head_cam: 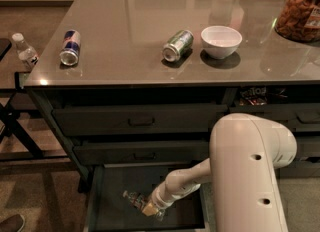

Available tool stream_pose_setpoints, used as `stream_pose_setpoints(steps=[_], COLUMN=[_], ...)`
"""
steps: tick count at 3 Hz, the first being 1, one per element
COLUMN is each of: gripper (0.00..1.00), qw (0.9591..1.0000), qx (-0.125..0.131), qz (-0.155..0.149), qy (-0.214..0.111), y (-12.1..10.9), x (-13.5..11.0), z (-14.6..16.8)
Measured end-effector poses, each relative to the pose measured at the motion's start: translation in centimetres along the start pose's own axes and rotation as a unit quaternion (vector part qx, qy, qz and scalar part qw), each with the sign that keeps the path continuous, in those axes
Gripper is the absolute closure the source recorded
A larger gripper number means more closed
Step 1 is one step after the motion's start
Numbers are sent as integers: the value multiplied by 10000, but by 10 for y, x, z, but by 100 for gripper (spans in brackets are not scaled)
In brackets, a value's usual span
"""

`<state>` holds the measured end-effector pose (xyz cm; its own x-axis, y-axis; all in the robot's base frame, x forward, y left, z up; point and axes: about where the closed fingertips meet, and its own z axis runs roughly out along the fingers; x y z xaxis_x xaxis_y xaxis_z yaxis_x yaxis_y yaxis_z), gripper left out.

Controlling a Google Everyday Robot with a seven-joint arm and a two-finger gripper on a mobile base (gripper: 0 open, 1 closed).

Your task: Pick water bottle from bottom drawer and place on counter

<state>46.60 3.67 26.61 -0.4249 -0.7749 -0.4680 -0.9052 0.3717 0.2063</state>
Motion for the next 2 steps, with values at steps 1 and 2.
stream_pose_setpoints(steps=[1, 2], gripper=[100, 100], qw=[9998, 9989], qx=[141, 454], qz=[121, 82], qy=[99, 111], y=[8, 15], x=[-11, -33], z=[-38, -96])
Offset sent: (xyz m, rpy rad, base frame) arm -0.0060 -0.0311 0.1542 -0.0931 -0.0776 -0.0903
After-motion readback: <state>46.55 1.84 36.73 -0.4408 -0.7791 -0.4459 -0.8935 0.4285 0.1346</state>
